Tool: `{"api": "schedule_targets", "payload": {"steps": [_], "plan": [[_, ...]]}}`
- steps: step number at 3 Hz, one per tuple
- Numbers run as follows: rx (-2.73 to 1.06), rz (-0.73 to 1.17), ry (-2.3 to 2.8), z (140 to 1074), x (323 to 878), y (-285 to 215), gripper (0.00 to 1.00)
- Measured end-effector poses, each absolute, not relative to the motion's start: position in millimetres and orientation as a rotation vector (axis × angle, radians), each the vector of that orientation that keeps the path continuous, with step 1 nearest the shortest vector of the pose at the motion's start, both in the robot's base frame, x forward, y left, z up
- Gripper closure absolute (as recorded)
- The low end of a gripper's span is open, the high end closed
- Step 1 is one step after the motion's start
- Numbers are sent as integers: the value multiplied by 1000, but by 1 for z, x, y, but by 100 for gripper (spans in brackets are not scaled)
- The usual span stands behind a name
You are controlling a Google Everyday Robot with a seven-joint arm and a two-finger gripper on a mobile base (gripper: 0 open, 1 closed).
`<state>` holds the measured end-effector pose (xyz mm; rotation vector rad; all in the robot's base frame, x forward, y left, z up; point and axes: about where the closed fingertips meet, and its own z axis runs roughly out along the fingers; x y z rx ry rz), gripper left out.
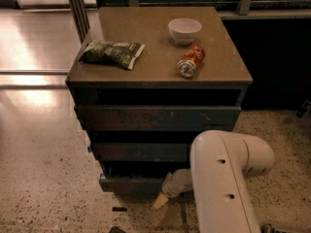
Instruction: Open bottom drawer
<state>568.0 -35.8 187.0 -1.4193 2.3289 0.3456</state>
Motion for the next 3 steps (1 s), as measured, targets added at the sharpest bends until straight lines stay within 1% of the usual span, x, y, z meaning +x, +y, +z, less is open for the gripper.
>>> {"api": "schedule_targets", "payload": {"steps": [1, 3], "plan": [[-1455, 394, 2384, 164, 551, -34, 0], [-1448, 403, 2396, 177, 540, -38, 0]]}}
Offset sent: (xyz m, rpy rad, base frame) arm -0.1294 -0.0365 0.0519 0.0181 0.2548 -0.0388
